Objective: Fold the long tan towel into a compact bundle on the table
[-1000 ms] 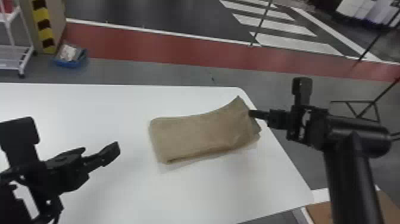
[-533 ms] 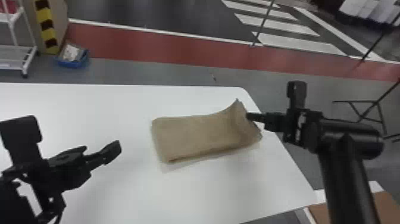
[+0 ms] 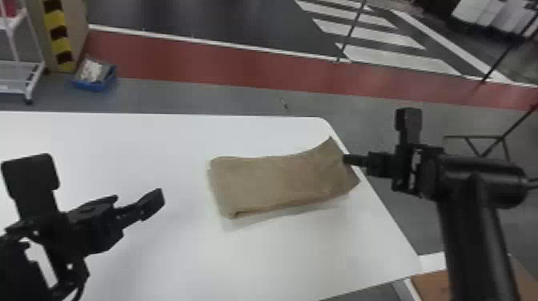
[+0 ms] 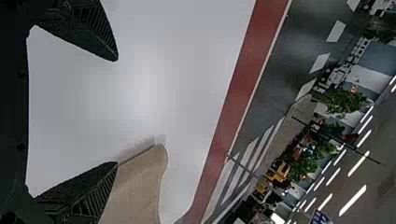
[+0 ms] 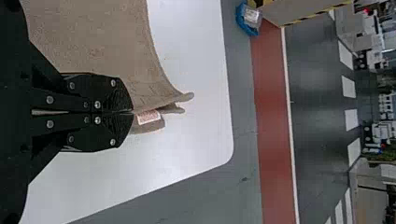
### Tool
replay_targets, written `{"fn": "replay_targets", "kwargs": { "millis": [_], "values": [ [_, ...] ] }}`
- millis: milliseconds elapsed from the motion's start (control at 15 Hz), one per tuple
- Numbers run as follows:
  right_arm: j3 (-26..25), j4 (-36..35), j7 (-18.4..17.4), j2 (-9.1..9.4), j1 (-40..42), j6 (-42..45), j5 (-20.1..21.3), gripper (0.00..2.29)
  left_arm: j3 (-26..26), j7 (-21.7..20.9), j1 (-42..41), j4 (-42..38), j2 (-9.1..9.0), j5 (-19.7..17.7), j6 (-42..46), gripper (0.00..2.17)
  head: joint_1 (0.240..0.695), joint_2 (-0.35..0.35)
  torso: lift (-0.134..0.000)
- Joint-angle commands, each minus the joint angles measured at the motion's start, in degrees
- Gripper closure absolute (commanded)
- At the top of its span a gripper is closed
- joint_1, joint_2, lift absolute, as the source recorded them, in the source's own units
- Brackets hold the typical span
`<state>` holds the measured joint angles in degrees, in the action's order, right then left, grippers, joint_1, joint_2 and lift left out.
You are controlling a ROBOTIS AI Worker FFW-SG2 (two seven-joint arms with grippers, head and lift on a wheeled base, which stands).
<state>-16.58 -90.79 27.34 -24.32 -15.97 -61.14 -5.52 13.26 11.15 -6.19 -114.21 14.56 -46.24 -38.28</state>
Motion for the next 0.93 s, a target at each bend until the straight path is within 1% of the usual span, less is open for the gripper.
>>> {"fn": "replay_targets", "kwargs": {
  "millis": [0, 67, 133, 267, 333, 467, 600, 733, 867],
  "values": [
    [1.81, 3.87, -1.24, 0.67, -0.29, 1.24, 1.47, 1.13, -0.34, -0.07, -0.14, -0.04, 0.38, -0.07, 0.0, 0.09, 0.695, -0.35, -0.125],
    [2.25, 3.87, -2.29, 1.11, 0.06, 3.17, 2.62, 0.49, -0.6, -0.25, -0.31, -0.04, 0.38, -0.16, 0.0, 0.09, 0.695, -0.35, -0.125],
    [1.46, 3.52, -2.55, 2.17, 0.85, 6.86, 2.97, 0.0, -1.13, -0.42, -0.4, 0.04, 0.47, -0.16, 0.0, 0.09, 0.695, -0.35, -0.125],
    [-1.71, -0.17, -2.64, 2.87, 4.1, 13.37, 2.18, 0.0, -1.31, -0.69, -0.4, -0.04, 0.47, -0.07, 0.0, 0.09, 0.695, -0.35, -0.125],
    [-3.38, -2.37, -3.08, 3.49, 5.16, 14.6, 2.0, 0.02, -1.31, -0.69, -0.4, -0.13, 0.47, -0.07, 0.0, 0.09, 0.695, -0.35, -0.125],
    [-5.13, -4.39, -3.17, 3.31, 6.57, 17.06, 1.83, 0.05, -1.22, -1.13, -0.31, -0.04, 0.38, 0.01, 0.17, 0.09, 0.695, -0.35, -0.125],
    [-8.39, -6.15, -3.17, 3.14, 9.55, 20.05, 0.16, 0.05, -0.87, -1.92, -0.14, 0.4, -0.06, 0.1, 0.35, 0.09, 0.695, -0.35, -0.125],
    [-11.99, -8.0, -3.17, 3.66, 13.16, 24.62, 0.07, 0.05, 0.89, -2.18, 1.09, 1.45, -0.5, 0.72, 0.53, 0.09, 0.695, -0.35, -0.125],
    [-15.94, -8.17, -3.17, 4.37, 16.85, 28.13, -3.18, 0.05, 3.61, -2.27, 2.85, 3.3, -1.11, 3.0, 1.76, 0.09, 0.695, -0.35, -0.125]
  ]
}}
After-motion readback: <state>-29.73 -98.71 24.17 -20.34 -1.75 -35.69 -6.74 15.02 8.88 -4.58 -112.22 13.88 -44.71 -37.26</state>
